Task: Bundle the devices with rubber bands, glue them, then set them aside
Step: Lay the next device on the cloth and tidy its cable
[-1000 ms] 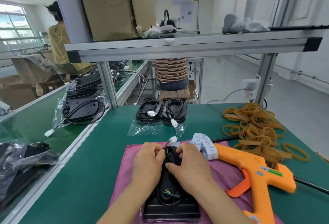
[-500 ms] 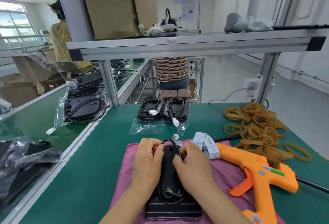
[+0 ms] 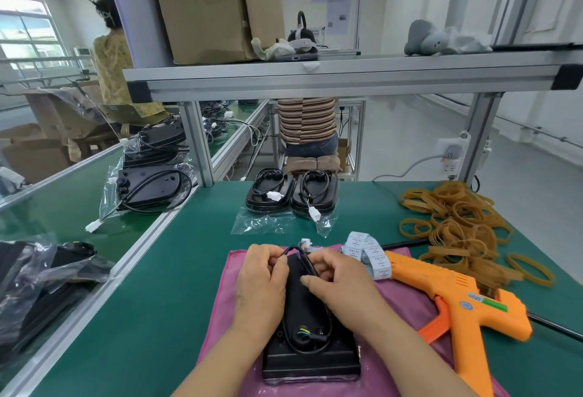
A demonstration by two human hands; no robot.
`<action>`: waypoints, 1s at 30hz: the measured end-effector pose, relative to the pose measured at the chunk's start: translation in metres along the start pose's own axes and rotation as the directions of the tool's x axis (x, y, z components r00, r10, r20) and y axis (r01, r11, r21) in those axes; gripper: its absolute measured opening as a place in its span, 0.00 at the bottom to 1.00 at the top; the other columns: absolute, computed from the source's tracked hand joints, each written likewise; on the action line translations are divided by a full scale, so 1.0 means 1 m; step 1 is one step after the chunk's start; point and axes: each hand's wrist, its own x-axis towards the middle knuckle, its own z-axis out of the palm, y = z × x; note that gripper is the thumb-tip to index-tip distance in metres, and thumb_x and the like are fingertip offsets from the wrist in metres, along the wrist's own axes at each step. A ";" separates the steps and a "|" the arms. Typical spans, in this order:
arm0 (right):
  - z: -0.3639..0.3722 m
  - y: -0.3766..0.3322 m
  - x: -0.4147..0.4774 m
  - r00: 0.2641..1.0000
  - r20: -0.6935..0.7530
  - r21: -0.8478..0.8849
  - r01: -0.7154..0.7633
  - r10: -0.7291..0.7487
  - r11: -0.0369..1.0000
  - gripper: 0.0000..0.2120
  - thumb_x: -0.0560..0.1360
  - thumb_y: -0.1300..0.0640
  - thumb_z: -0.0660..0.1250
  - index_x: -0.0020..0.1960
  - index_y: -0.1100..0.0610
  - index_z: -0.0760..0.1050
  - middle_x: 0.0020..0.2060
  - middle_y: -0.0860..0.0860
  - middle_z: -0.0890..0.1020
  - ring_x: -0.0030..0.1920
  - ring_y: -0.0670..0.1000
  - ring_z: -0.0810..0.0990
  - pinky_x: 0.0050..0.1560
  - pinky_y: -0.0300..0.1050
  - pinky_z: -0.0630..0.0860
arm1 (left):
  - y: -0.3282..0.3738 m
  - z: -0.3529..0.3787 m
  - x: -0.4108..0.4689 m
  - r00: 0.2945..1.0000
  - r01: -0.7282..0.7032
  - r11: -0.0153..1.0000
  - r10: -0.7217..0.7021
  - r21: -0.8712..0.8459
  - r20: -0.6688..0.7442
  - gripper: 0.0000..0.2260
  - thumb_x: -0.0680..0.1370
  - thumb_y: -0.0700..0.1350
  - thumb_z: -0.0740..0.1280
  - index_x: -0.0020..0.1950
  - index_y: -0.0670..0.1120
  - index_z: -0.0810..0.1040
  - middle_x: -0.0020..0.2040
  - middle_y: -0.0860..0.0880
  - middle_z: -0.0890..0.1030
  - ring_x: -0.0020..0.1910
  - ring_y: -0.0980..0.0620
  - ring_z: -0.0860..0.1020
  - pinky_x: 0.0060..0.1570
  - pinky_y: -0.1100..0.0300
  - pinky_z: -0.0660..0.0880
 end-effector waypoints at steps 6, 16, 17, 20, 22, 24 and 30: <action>-0.014 -0.004 0.008 0.991 0.085 0.242 -0.124 0.107 0.962 0.06 0.73 0.63 0.72 0.47 0.53 0.81 0.40 0.50 0.86 0.40 0.44 0.82 0.47 0.40 0.79 | 0.002 0.001 0.000 1.000 -0.026 0.999 0.026 -0.026 -0.005 0.06 0.78 0.40 0.68 0.45 0.52 0.77 0.42 0.55 0.77 0.41 0.62 0.74 0.42 0.71 0.68; -0.021 -0.018 0.013 0.921 0.120 0.333 -0.389 0.371 0.859 0.07 0.64 0.56 0.68 0.41 0.56 0.76 0.31 0.48 0.75 0.27 0.44 0.68 0.25 0.36 0.60 | 0.009 -0.002 -0.001 0.977 -0.211 0.977 0.211 0.010 -0.005 0.02 0.79 0.38 0.67 0.49 0.44 0.77 0.44 0.53 0.76 0.43 0.59 0.73 0.46 0.65 0.69; -0.024 -0.020 0.015 0.901 0.206 0.398 -0.433 0.381 0.809 0.06 0.67 0.52 0.68 0.40 0.54 0.75 0.29 0.48 0.74 0.25 0.44 0.65 0.23 0.35 0.57 | 0.010 -0.003 -0.002 0.970 -0.241 0.971 0.241 0.015 -0.017 0.01 0.79 0.38 0.67 0.50 0.43 0.77 0.44 0.52 0.76 0.44 0.59 0.73 0.47 0.64 0.69; -0.032 -0.019 0.015 0.862 0.321 0.557 -0.507 0.392 0.658 0.13 0.79 0.51 0.63 0.40 0.55 0.78 0.27 0.47 0.73 0.23 0.42 0.64 0.20 0.32 0.55 | 0.011 -0.005 -0.004 0.956 -0.288 0.958 0.288 0.005 -0.053 0.02 0.80 0.36 0.65 0.51 0.42 0.75 0.45 0.51 0.75 0.46 0.63 0.72 0.48 0.69 0.68; -0.032 -0.015 0.013 0.871 0.262 0.529 -0.490 0.416 0.693 0.12 0.81 0.55 0.62 0.40 0.56 0.76 0.28 0.48 0.72 0.23 0.41 0.64 0.19 0.30 0.55 | 0.011 -0.005 -0.004 0.962 -0.269 0.963 0.268 -0.012 -0.057 0.02 0.80 0.37 0.65 0.51 0.43 0.75 0.45 0.52 0.75 0.46 0.63 0.72 0.48 0.70 0.68; -0.032 -0.012 0.009 0.895 0.165 0.477 -0.441 0.416 0.760 0.11 0.81 0.57 0.64 0.40 0.58 0.75 0.28 0.48 0.73 0.22 0.41 0.65 0.19 0.30 0.57 | 0.011 -0.006 -0.005 0.966 -0.254 0.967 0.252 -0.021 -0.050 0.02 0.81 0.37 0.64 0.51 0.43 0.75 0.45 0.52 0.75 0.46 0.64 0.72 0.48 0.71 0.67; -0.042 -0.013 -0.001 0.942 0.008 0.303 -0.323 0.336 0.897 0.12 0.79 0.57 0.67 0.38 0.59 0.73 0.23 0.47 0.75 0.22 0.42 0.68 0.23 0.33 0.64 | 0.010 -0.006 -0.004 0.974 -0.224 0.974 0.223 -0.021 -0.042 0.02 0.81 0.37 0.64 0.51 0.43 0.75 0.45 0.57 0.74 0.46 0.66 0.72 0.47 0.74 0.66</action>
